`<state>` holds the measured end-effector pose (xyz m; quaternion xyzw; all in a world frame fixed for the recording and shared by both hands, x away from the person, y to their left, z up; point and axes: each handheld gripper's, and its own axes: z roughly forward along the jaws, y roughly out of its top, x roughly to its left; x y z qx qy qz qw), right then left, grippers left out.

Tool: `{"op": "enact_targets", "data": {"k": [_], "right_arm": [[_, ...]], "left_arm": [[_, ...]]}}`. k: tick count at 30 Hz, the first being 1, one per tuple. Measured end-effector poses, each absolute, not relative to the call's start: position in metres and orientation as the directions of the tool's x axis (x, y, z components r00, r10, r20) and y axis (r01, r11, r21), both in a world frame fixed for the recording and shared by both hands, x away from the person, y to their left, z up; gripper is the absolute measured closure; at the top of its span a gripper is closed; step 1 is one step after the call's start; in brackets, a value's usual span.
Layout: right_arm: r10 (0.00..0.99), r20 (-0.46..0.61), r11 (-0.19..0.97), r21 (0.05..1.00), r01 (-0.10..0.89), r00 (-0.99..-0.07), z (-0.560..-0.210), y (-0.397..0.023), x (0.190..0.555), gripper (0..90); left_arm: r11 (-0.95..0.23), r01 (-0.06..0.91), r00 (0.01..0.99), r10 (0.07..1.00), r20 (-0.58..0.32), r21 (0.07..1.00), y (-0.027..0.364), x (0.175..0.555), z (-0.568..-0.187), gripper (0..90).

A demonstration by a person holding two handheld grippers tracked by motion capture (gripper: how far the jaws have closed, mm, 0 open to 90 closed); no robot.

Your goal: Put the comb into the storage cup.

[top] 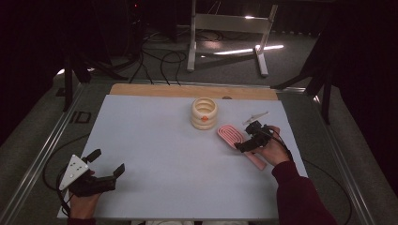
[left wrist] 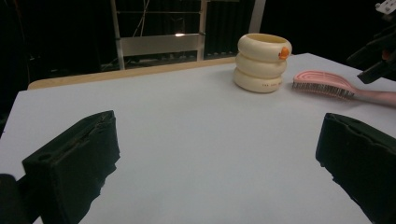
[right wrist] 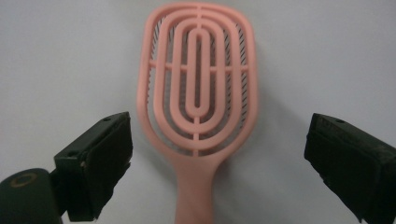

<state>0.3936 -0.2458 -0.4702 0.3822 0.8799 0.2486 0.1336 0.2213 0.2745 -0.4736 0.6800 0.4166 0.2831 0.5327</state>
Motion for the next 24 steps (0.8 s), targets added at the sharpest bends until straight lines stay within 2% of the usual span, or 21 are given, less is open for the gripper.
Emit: {"op": "enact_targets", "data": {"k": [24], "right_arm": [[0.727, -0.013, 0.613, 0.463, 0.640, -0.686, -0.486, -0.243, 0.397, 8.0]], "left_arm": [[-0.085, 0.270, 0.494, 0.867, -0.063, 0.959, 0.275, 0.222, -0.474, 0.1]]}}
